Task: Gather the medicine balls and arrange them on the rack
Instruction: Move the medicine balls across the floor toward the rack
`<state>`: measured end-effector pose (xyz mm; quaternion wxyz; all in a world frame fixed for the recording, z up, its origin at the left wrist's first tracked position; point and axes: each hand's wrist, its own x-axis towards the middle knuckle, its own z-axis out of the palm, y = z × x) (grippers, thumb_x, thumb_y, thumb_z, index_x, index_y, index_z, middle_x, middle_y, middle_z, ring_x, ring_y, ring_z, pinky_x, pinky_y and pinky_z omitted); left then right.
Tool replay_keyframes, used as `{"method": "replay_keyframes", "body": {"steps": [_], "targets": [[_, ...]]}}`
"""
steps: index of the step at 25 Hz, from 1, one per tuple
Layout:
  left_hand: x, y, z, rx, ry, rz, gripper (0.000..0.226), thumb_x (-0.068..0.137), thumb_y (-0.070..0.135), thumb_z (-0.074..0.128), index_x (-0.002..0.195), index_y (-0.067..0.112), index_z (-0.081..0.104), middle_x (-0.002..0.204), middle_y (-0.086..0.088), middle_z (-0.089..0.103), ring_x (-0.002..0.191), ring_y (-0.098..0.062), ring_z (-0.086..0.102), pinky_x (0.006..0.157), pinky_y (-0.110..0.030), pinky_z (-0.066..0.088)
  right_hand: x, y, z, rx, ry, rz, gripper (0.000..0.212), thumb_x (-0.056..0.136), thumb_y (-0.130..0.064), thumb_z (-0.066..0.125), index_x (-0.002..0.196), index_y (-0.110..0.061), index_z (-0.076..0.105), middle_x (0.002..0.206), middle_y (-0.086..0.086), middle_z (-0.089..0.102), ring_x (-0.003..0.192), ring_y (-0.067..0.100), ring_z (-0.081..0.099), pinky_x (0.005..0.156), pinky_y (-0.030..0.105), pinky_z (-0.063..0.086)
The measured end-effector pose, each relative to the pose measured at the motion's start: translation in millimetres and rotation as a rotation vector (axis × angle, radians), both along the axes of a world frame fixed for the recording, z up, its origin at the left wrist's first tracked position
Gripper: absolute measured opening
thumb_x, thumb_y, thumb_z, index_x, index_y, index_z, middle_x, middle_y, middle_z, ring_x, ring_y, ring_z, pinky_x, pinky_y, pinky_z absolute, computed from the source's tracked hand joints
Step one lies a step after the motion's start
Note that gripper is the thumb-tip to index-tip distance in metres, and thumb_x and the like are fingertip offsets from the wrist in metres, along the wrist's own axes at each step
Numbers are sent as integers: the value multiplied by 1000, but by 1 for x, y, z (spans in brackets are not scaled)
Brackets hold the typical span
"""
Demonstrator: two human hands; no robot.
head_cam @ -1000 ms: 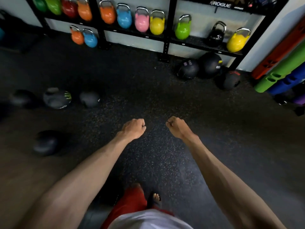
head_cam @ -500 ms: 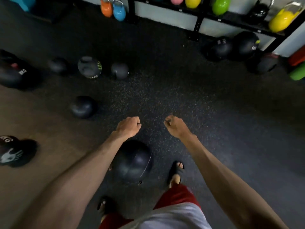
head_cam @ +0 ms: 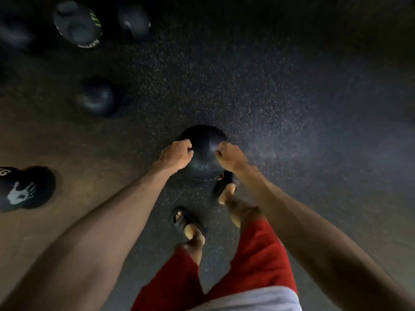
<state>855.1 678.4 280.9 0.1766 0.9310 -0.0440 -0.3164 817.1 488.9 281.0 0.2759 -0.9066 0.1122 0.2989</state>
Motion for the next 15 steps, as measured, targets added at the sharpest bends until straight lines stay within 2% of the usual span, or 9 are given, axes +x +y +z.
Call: {"method": "replay_keyframes", "body": {"steps": [2, 4, 7, 9, 12, 14, 15], "targets": [[-12, 4, -41, -8, 33, -31, 34, 99, 31, 54, 132, 20, 55, 128, -12, 62, 113, -31, 62, 92, -42, 51, -18, 9, -42, -6, 46, 14, 28, 100, -21, 42, 112, -4, 61, 113, 19, 64, 103, 39, 63, 75, 36, 43], [-17, 6, -85, -9, 36, -36, 35, 99, 30, 54, 133, 22, 52, 131, -12, 58, 115, -31, 60, 90, -43, 50, -30, 13, -89, -8, 76, 10, 27, 100, -20, 43, 115, -7, 61, 114, 16, 63, 102, 36, 63, 77, 36, 46], [-23, 4, -162, -2, 2, -10, 38, 99, 30, 54, 136, 26, 47, 136, -9, 50, 117, -31, 56, 80, -40, 43, -44, 18, -169, 18, 65, -70, 28, 99, -21, 48, 124, -10, 56, 118, 16, 62, 106, 35, 62, 85, 41, 51], [-26, 3, -215, -11, -5, -5, 45, 98, 28, 56, 141, 28, 43, 139, -9, 44, 119, -32, 54, 81, -40, 42, -48, 21, -223, -3, 81, -104, 40, 98, -22, 50, 137, -12, 46, 130, 19, 56, 119, 37, 56, 96, 45, 50], [-26, -3, -278, -23, 5, -12, 61, 97, 26, 58, 150, 35, 29, 148, -9, 34, 130, -32, 47, 99, -46, 45, -47, 28, -289, 1, 179, -135, 75, 98, -22, 54, 158, -25, 9, 158, 21, 27, 145, 39, 31, 116, 51, 35], [-29, -3, -306, -11, 20, -36, 72, 96, 24, 59, 154, 40, 19, 156, -9, 24, 138, -33, 38, 109, -51, 41, -46, 36, -316, 28, 217, -105, 91, 99, -20, 56, 157, -33, -13, 166, 21, -5, 152, 38, 14, 119, 55, 29], [-31, -2, -318, -3, 41, -42, 75, 96, 24, 59, 155, 41, 15, 159, -9, 20, 141, -33, 34, 112, -52, 38, -45, 40, -328, 46, 219, -100, 97, 98, -20, 57, 155, -36, -20, 163, 24, -17, 153, 38, 15, 118, 55, 30]]}}
